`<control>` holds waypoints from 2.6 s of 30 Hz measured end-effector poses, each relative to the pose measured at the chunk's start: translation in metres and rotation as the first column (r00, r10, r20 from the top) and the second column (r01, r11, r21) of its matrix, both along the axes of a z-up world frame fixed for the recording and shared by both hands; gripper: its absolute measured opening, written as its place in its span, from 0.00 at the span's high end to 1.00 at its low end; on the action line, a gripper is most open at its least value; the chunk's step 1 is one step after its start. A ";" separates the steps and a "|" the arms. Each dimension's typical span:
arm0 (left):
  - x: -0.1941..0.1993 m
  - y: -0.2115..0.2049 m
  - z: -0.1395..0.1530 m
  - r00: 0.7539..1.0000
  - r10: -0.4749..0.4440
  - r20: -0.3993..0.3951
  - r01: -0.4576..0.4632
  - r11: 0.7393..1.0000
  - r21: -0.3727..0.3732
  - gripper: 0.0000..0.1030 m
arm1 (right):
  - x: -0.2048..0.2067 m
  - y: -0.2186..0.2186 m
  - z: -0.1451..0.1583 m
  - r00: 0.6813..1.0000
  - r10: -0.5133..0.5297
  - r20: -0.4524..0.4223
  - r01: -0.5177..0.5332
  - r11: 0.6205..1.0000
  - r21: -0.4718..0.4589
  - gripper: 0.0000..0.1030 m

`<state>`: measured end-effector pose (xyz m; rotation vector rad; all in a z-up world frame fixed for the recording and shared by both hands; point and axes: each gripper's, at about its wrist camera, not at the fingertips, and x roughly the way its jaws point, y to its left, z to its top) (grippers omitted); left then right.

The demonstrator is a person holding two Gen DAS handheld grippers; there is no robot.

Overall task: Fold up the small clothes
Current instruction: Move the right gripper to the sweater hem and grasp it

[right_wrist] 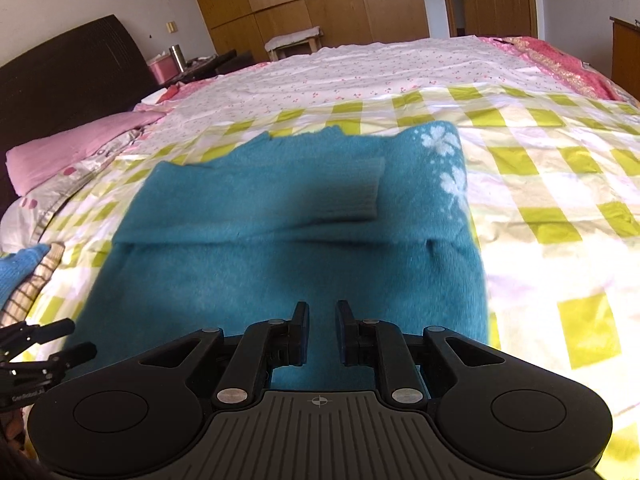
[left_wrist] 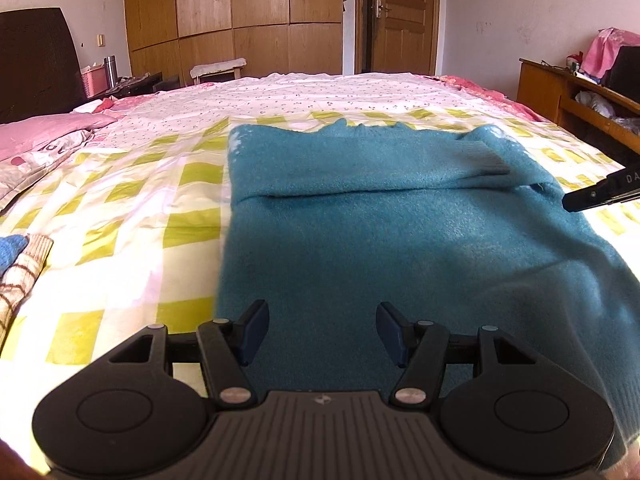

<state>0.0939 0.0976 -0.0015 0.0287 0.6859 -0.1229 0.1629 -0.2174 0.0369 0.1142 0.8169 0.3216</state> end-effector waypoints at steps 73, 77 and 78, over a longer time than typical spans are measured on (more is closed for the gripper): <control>-0.112 0.006 0.014 0.991 -0.058 -0.123 0.056 0.998 -0.024 0.38 | -0.162 -0.004 -0.018 0.964 0.159 -0.212 -0.221 0.924 -0.312 0.98; -0.114 0.004 0.014 0.989 -0.075 -0.131 0.076 0.997 0.003 0.38 | -0.163 -0.026 0.000 0.979 0.092 -0.180 -0.143 0.943 -0.299 0.98; -0.114 0.003 0.014 0.988 -0.076 -0.137 0.078 0.997 0.014 0.38 | -0.164 -0.028 0.002 0.979 0.089 -0.182 -0.142 0.943 -0.302 0.98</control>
